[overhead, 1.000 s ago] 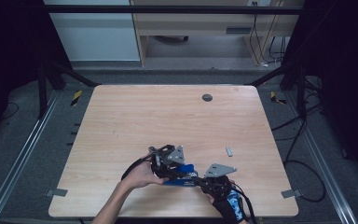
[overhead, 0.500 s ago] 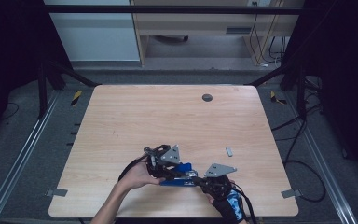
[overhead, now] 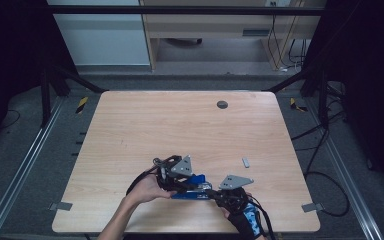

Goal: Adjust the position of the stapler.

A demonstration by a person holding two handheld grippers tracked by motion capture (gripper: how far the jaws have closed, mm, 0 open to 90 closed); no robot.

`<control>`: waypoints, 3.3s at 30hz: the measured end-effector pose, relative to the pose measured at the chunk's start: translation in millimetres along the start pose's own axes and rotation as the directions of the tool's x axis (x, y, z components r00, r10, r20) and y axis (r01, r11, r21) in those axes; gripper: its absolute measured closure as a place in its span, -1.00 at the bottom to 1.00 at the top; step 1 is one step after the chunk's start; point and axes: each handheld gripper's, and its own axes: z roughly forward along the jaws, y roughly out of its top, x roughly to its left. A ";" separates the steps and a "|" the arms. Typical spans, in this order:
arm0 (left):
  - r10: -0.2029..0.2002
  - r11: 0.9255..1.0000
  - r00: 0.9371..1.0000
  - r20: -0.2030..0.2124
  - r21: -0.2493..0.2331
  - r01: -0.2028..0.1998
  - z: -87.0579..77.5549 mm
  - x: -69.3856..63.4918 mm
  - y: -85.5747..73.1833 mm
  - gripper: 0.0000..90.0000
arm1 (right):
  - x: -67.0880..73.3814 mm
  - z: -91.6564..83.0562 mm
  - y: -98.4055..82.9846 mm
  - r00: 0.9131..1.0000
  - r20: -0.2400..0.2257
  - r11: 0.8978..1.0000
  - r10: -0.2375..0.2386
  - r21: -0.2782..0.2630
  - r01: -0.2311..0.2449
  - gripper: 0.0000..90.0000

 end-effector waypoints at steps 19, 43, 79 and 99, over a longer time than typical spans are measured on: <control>-0.007 1.000 1.000 -0.002 0.001 0.007 0.8 -0.2 -0.2 0.40 | -5.3 -16.4 21.2 0.999 -0.035 0.988 -0.018 -0.155 0.012 1.00; -0.169 0.979 0.970 -0.177 -0.143 0.144 -42.6 -14.6 -18.7 0.22 | -3.7 -13.5 21.6 0.999 -0.038 0.989 -0.032 -0.144 0.026 1.00; -0.541 0.811 0.768 -0.342 -0.453 0.370 4.9 -98.2 -55.0 0.91 | -6.6 -14.8 21.0 0.998 -0.054 0.986 -0.033 -0.164 0.024 1.00; -0.626 0.757 0.690 -0.363 -0.493 0.428 62.8 -108.6 -41.5 1.00 | -6.7 -14.1 21.1 0.998 -0.058 0.986 -0.033 -0.163 0.023 1.00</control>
